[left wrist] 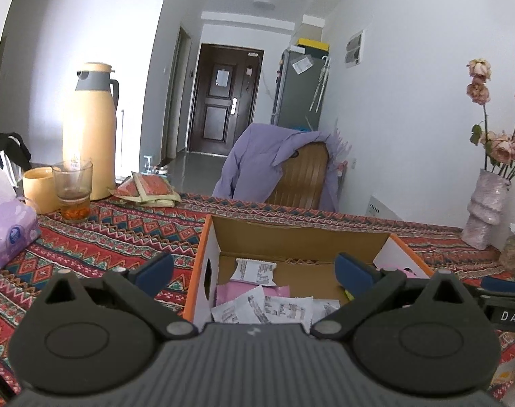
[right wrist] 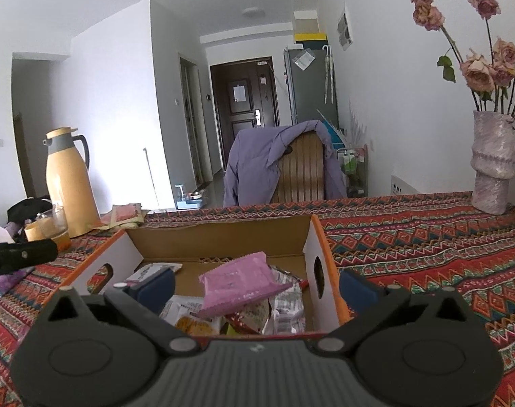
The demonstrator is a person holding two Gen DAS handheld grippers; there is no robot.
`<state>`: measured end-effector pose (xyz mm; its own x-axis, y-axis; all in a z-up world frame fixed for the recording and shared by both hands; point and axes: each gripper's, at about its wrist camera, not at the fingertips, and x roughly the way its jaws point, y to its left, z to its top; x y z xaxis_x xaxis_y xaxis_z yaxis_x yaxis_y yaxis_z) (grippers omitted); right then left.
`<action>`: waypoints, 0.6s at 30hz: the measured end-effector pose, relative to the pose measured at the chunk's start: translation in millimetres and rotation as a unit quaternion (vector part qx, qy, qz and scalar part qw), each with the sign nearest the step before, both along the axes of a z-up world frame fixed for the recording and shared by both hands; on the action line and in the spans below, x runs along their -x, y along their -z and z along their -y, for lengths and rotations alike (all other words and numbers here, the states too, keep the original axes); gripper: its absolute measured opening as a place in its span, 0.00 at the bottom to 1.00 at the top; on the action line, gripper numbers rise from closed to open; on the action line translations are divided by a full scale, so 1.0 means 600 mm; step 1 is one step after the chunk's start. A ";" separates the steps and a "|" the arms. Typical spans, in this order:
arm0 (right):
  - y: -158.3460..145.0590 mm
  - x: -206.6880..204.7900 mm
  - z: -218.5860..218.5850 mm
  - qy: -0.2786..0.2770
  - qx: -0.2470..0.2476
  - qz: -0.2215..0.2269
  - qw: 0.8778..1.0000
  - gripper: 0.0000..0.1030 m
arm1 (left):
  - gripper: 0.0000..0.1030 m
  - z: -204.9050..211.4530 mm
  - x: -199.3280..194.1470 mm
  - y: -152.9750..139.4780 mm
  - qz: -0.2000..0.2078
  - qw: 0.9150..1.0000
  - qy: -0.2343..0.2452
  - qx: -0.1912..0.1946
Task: Organize snacks
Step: 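Lower both packets into the box and open both grippers, then withdraw both tools from the box toward the remaining snacks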
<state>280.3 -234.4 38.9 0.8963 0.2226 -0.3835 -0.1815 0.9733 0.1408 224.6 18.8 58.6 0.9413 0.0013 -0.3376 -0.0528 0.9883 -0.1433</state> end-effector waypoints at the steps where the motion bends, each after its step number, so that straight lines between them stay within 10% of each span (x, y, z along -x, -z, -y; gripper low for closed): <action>1: -0.001 0.007 0.002 -0.001 -0.001 0.001 1.000 1.00 | 1.00 0.000 0.008 -0.002 0.002 1.000 0.002 0.000; 18: 0.016 0.145 0.015 -0.029 0.019 0.007 0.999 1.00 | 1.00 -0.002 0.117 0.044 -0.030 0.999 0.044 -0.001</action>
